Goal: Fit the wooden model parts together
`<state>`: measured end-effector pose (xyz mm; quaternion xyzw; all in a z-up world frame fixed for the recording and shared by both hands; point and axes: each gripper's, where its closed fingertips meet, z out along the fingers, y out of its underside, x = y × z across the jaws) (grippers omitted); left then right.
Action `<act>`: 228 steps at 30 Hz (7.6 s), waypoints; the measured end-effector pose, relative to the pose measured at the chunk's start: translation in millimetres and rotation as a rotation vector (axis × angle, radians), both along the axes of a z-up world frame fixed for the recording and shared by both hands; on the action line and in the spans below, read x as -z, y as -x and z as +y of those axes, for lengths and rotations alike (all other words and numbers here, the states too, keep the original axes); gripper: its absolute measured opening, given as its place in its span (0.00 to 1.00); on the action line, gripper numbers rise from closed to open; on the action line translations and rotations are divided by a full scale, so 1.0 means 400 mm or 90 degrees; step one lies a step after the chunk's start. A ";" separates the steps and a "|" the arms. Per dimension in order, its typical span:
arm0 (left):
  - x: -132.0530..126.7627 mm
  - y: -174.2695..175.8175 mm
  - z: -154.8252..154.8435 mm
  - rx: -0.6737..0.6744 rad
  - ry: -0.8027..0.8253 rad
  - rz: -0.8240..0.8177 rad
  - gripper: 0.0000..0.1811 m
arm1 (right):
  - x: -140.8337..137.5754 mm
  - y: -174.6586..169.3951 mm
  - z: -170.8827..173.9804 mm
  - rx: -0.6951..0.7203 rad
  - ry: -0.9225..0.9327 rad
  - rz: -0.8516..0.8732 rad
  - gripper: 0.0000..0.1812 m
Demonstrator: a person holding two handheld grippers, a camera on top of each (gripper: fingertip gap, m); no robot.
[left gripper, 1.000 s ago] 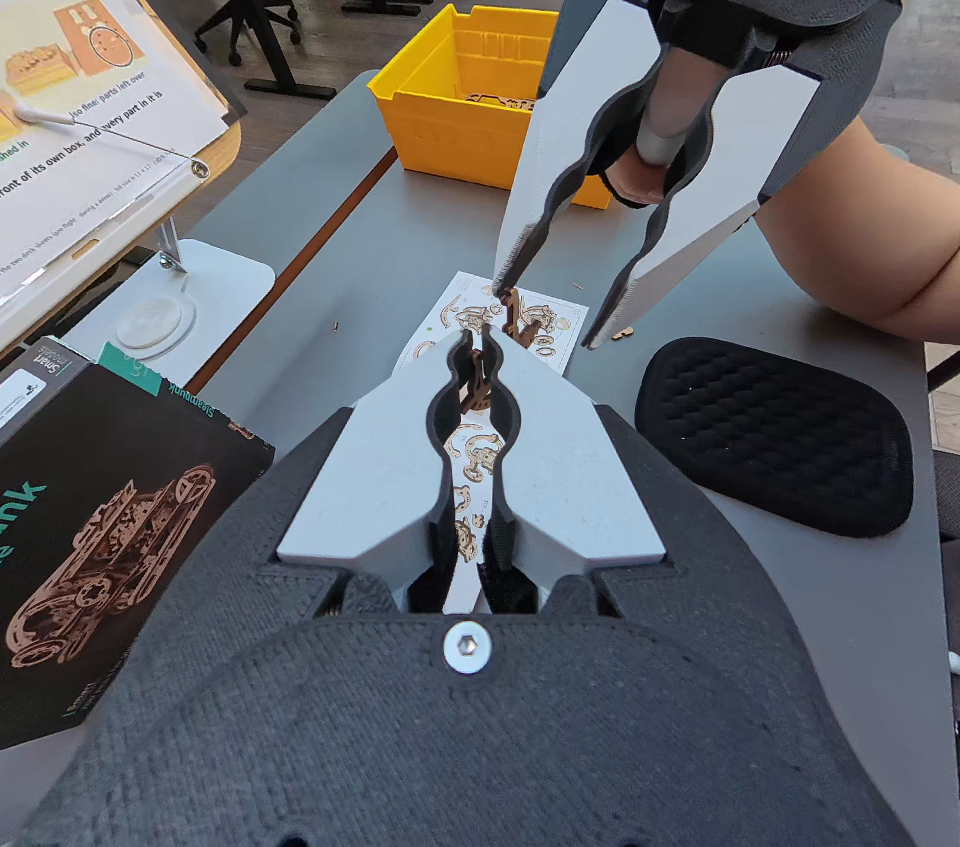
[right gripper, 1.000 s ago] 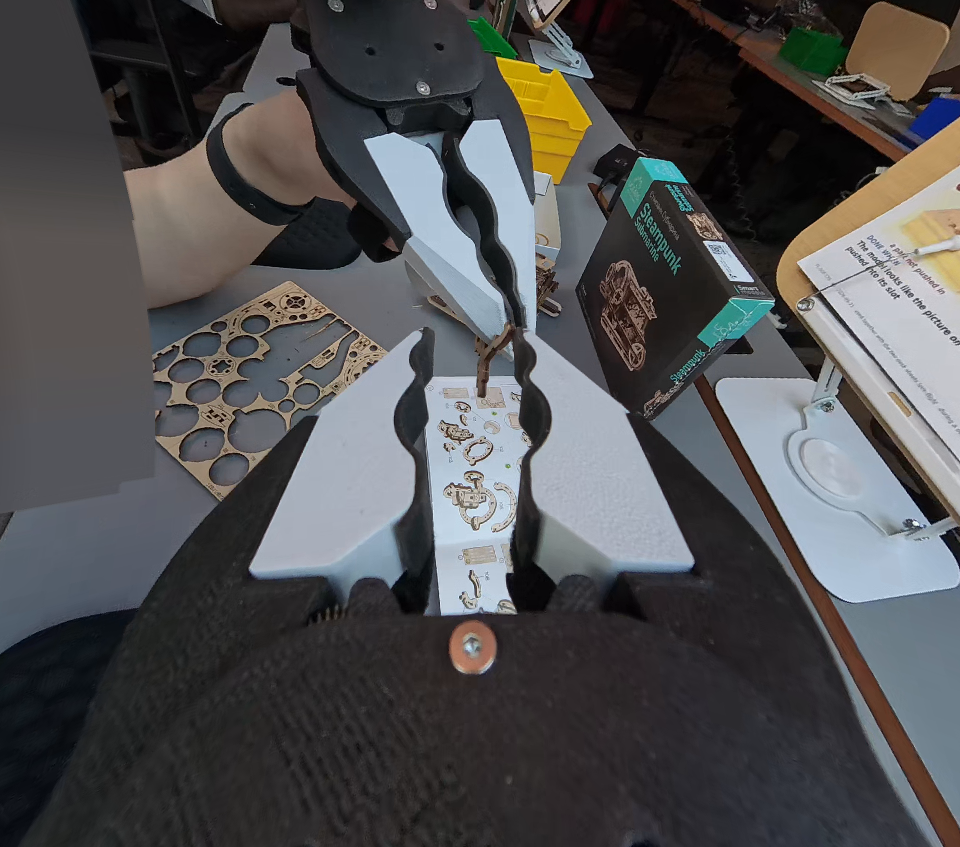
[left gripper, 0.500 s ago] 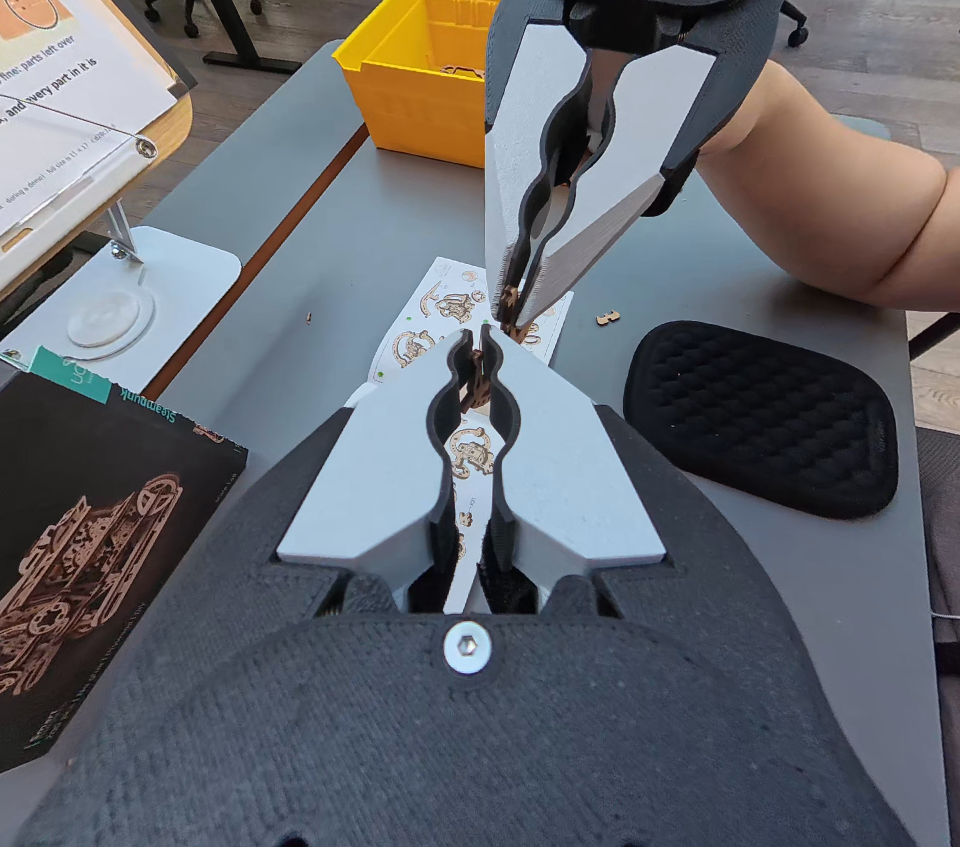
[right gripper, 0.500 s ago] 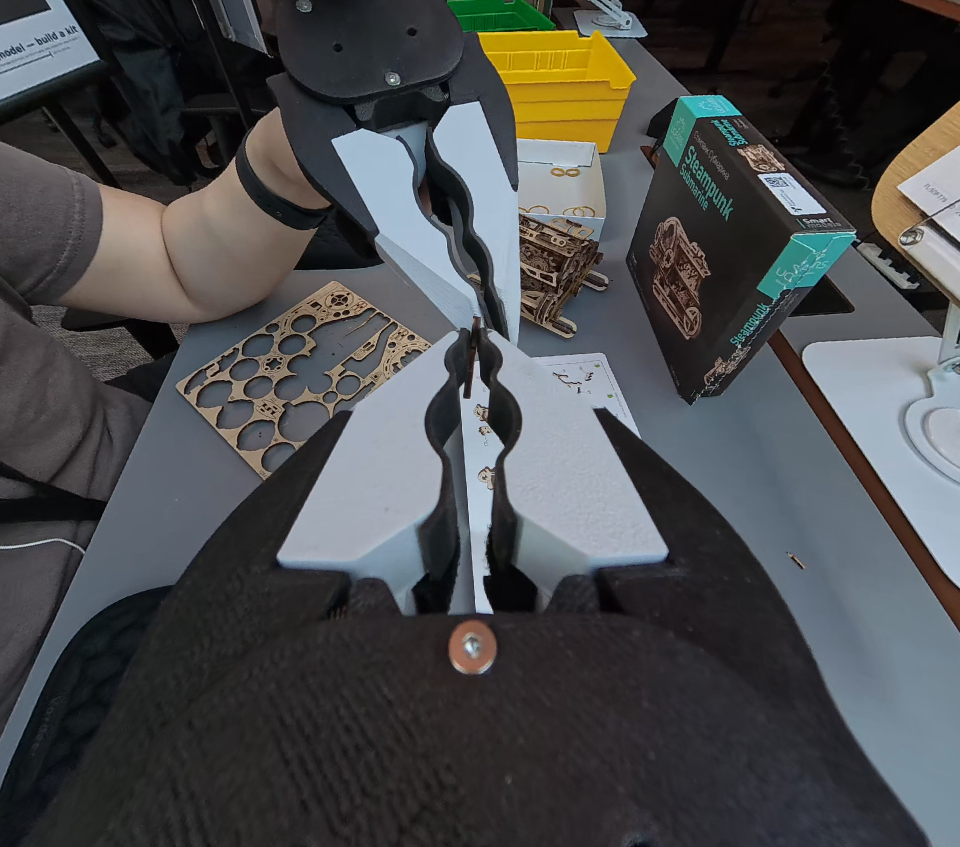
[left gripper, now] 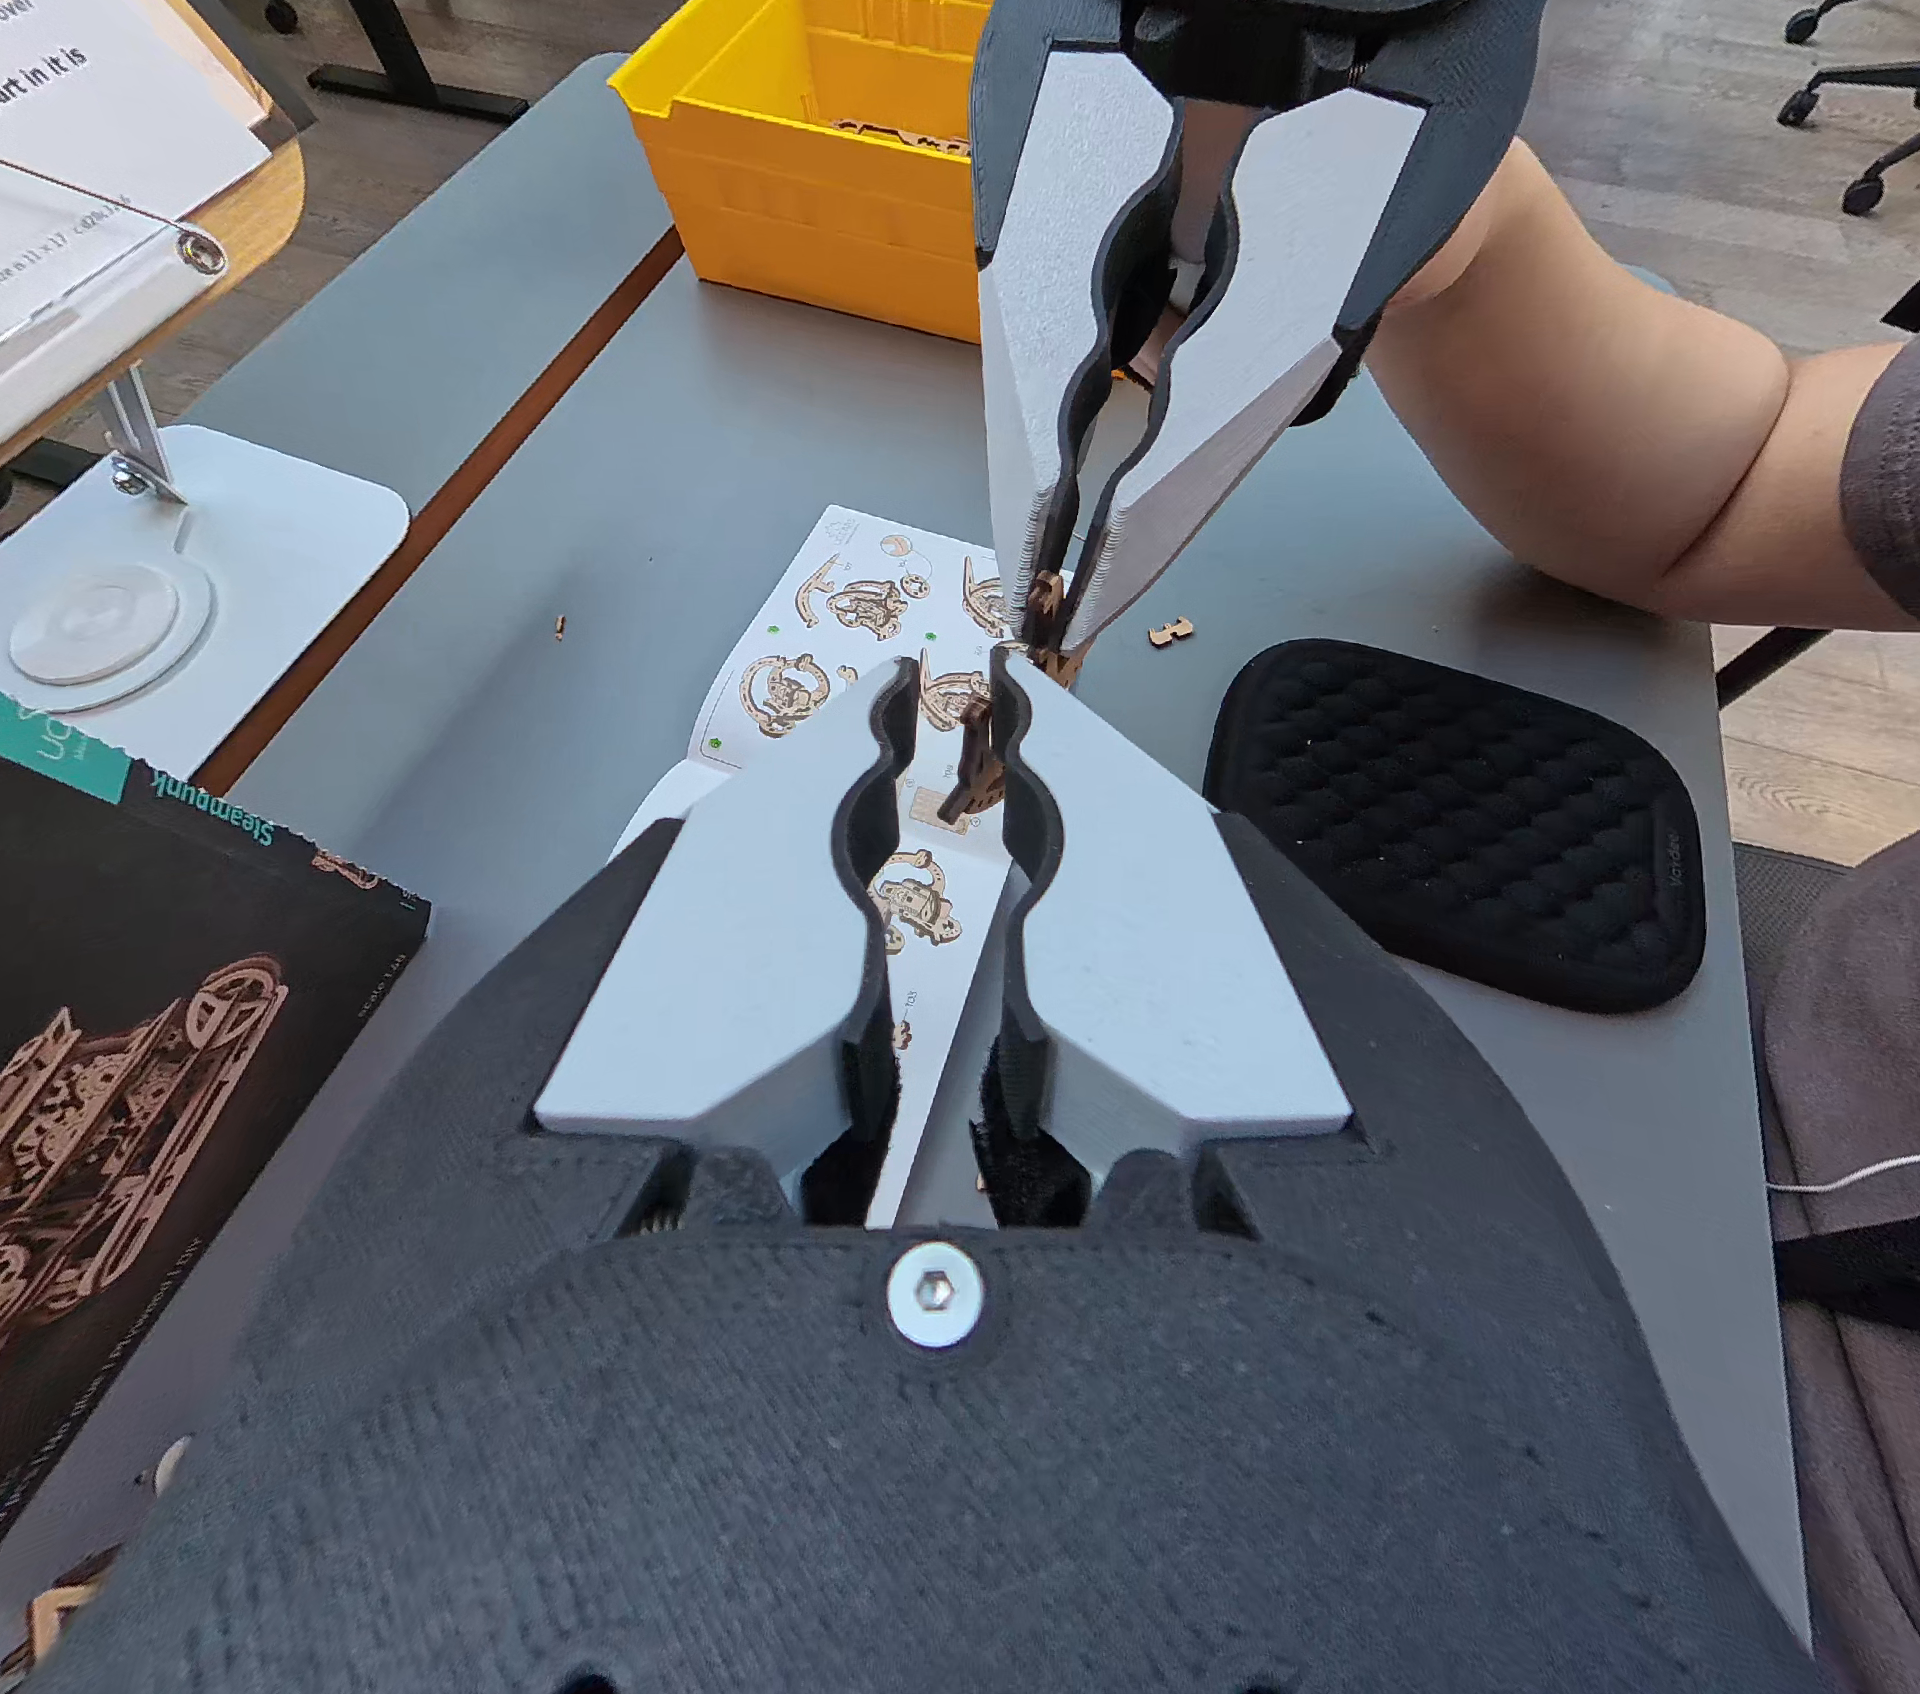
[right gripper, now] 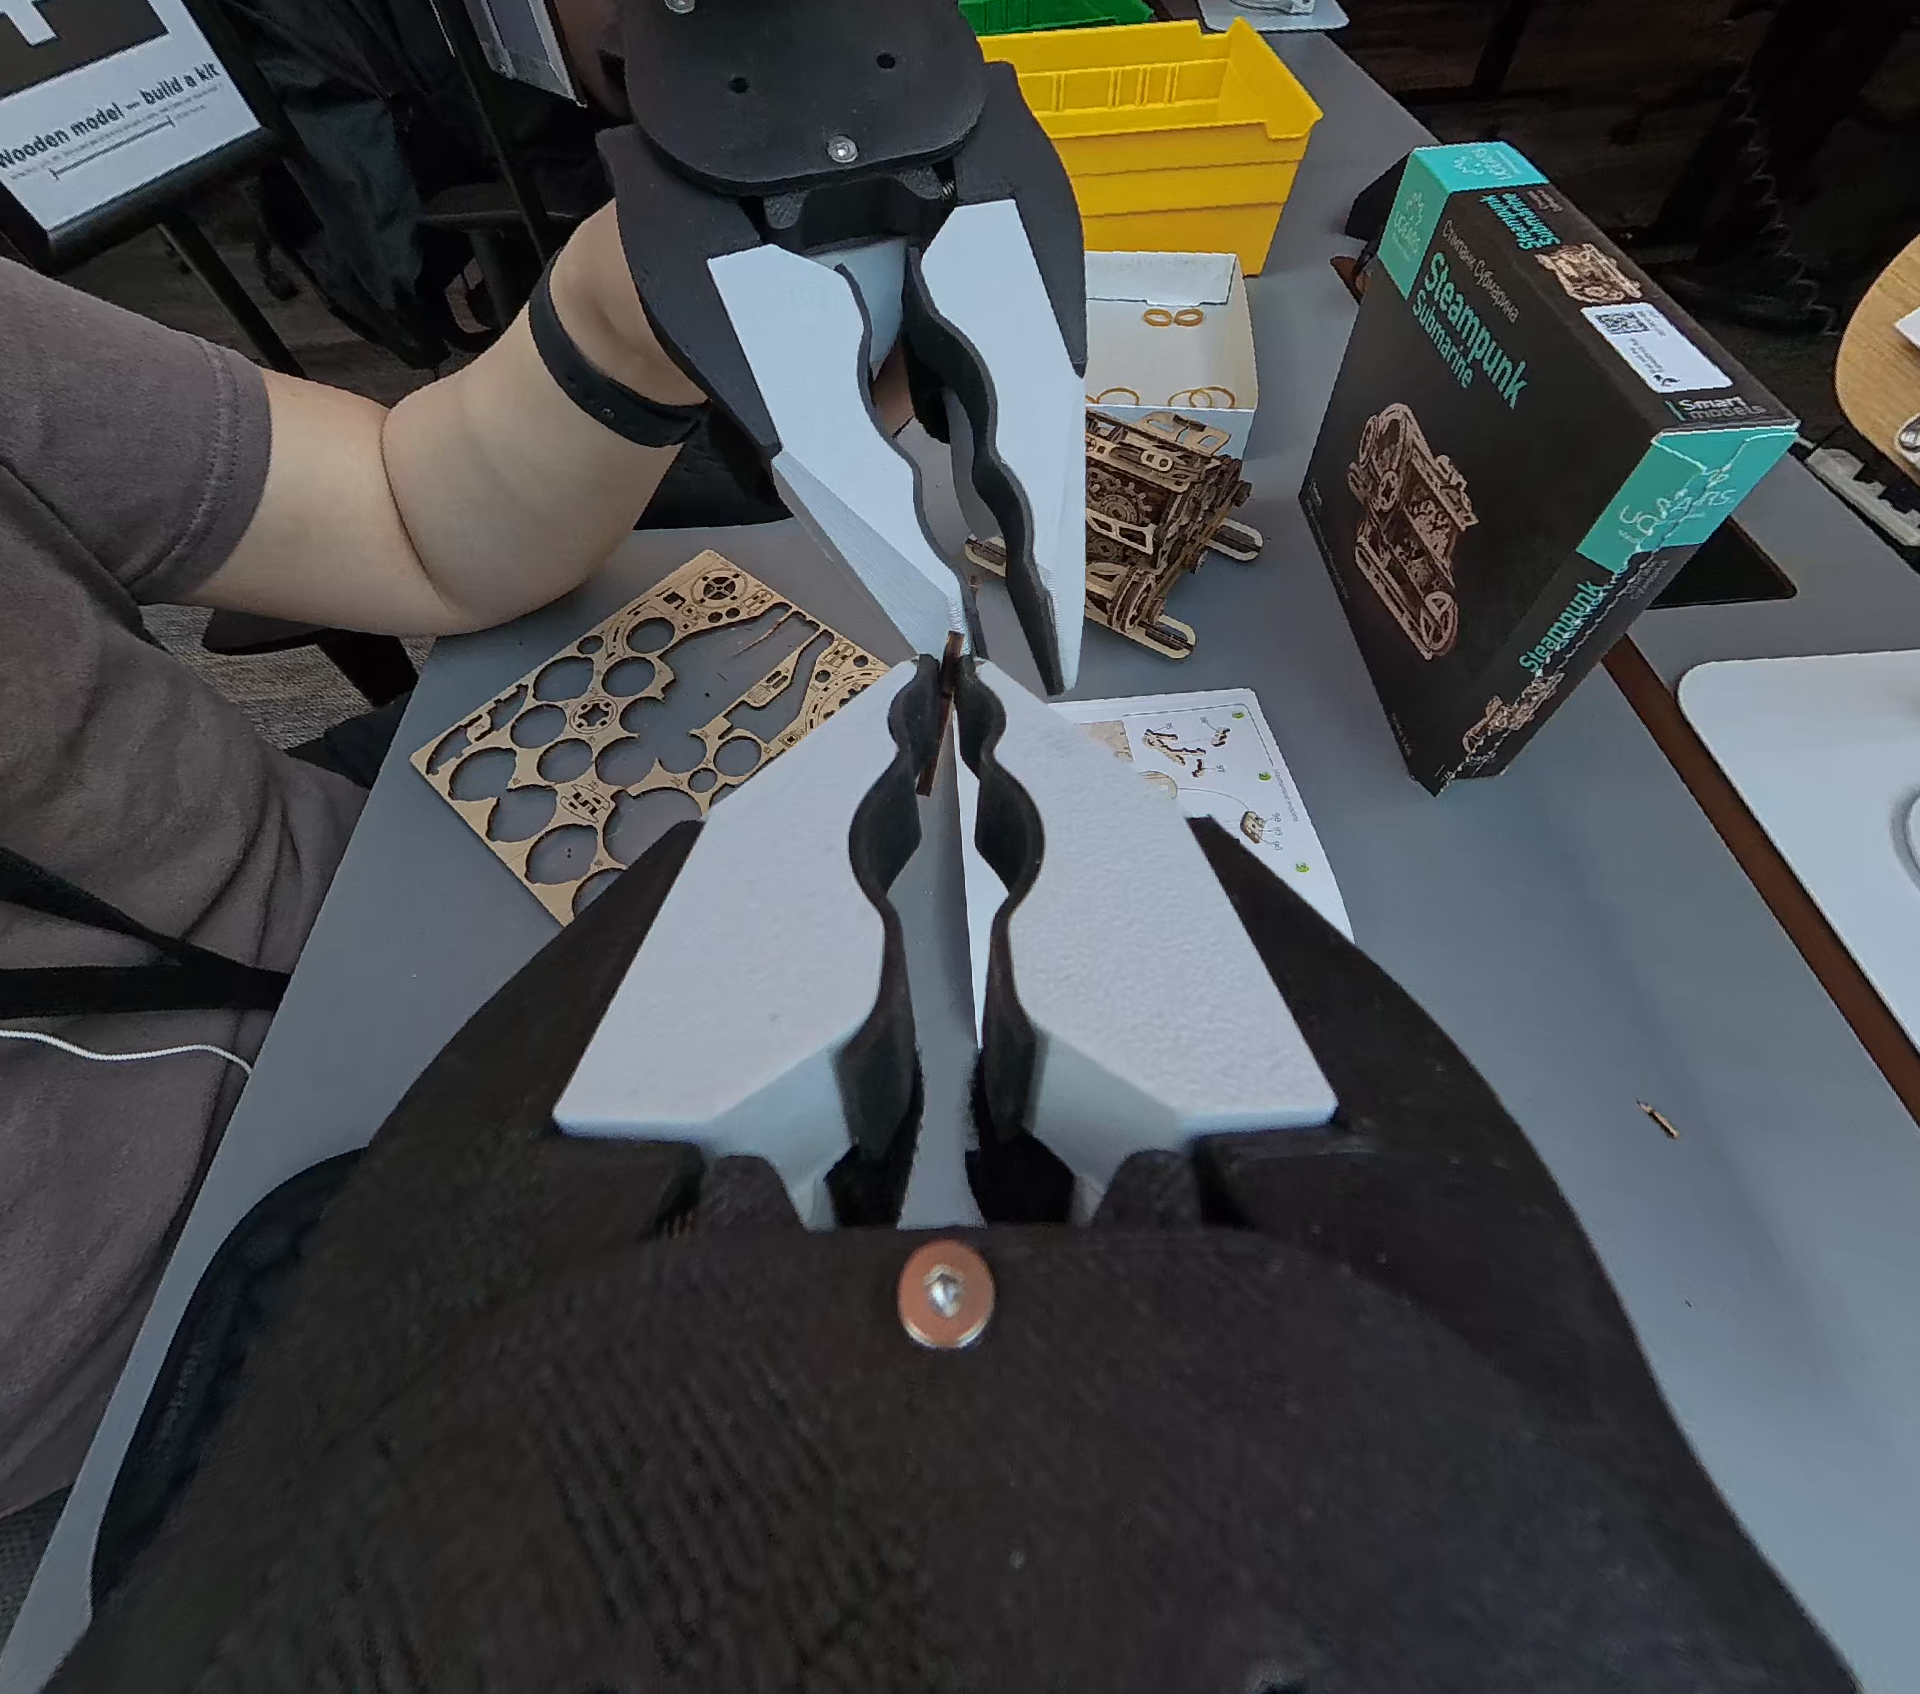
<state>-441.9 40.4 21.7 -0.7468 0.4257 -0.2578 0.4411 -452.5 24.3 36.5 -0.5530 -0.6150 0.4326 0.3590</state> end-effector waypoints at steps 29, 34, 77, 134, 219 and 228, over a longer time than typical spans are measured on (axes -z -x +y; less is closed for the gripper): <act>-0.073 0.024 -0.008 0.003 0.013 -0.107 0.00 | -0.019 0.009 0.019 -0.017 -0.031 0.093 0.12; -0.071 0.023 -0.004 -0.001 0.012 -0.106 0.00 | -0.037 0.009 0.005 -0.029 0.015 0.109 0.12; -0.052 0.071 0.052 -0.152 -0.039 -0.007 0.16 | -0.007 0.029 0.038 0.077 -0.143 0.032 0.01; -0.269 0.236 -0.015 -0.284 -0.186 -0.105 0.14 | 0.039 0.046 0.059 0.059 0.079 0.048 0.01; -0.253 0.191 -0.043 -0.073 -0.138 -0.218 0.00 | 0.154 -0.221 0.078 0.263 -0.114 -0.097 0.14; -0.319 0.249 -0.084 -0.042 -0.123 -0.319 0.00 | 0.450 -0.397 -0.026 0.424 0.030 -0.175 0.13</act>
